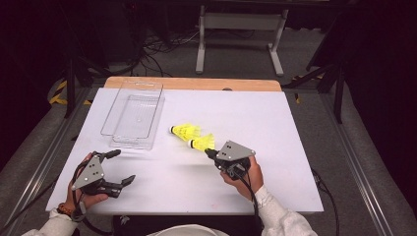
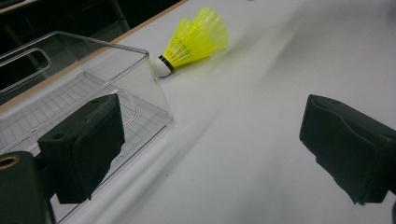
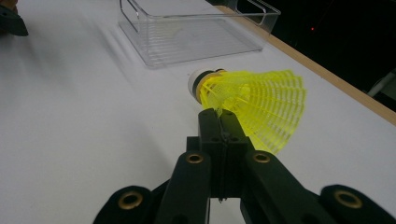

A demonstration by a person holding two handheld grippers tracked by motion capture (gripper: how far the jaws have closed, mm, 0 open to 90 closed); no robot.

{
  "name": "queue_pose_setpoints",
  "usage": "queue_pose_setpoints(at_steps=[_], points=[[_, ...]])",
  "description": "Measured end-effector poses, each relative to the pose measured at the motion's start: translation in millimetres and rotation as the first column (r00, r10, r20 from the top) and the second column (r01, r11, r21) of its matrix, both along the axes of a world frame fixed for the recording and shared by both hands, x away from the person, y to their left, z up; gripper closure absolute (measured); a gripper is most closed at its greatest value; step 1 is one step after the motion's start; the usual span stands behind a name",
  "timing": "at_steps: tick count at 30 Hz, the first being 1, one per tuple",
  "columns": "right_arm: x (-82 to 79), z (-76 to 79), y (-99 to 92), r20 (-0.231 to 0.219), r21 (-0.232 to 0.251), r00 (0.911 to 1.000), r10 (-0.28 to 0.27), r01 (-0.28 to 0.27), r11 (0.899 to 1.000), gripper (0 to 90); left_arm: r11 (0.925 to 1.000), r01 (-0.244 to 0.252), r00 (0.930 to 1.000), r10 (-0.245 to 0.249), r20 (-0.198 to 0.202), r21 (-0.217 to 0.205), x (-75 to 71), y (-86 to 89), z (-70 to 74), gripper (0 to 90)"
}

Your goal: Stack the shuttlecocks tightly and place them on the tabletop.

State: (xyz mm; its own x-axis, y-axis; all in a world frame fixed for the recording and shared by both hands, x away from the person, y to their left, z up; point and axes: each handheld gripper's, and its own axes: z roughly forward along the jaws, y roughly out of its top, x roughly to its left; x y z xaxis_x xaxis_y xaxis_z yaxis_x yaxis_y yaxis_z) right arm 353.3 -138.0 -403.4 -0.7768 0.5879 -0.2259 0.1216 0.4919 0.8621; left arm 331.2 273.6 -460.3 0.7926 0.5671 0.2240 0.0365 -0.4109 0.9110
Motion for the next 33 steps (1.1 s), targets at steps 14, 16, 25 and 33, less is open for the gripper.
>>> queue_pose_setpoints(at_steps=[14, 16, 25, 33], points=[[4.8, 3.9, -10.1, 0.012, 0.012, 0.9995, -0.029, 0.029, 1.0, 90.0, 0.9999, -0.004, 1.0, 0.004, 0.004, -0.011, -0.2, 0.9, 1.3, 7.4], [6.3, 5.6, -12.9, 0.013, 0.018, 0.9996, -0.027, 0.027, 0.999, 90.0, 0.9996, -0.006, 1.0, 0.006, -0.001, -0.027, 0.4, 2.2, 2.0, 7.4], [19.6, 11.2, -30.0, -0.01, 0.074, 0.9976, -0.069, 0.069, 0.995, 90.0, 0.9994, -0.011, 0.9999, 0.011, -0.012, -0.032, 2.5, 3.7, 1.5, 7.4], [31.5, 7.3, -29.1, -0.013, 0.055, 0.9971, -0.075, 0.075, 0.996, 90.0, 0.9993, -0.015, 0.9998, 0.014, -0.01, -0.033, 2.7, 4.5, 1.5, 7.1]])
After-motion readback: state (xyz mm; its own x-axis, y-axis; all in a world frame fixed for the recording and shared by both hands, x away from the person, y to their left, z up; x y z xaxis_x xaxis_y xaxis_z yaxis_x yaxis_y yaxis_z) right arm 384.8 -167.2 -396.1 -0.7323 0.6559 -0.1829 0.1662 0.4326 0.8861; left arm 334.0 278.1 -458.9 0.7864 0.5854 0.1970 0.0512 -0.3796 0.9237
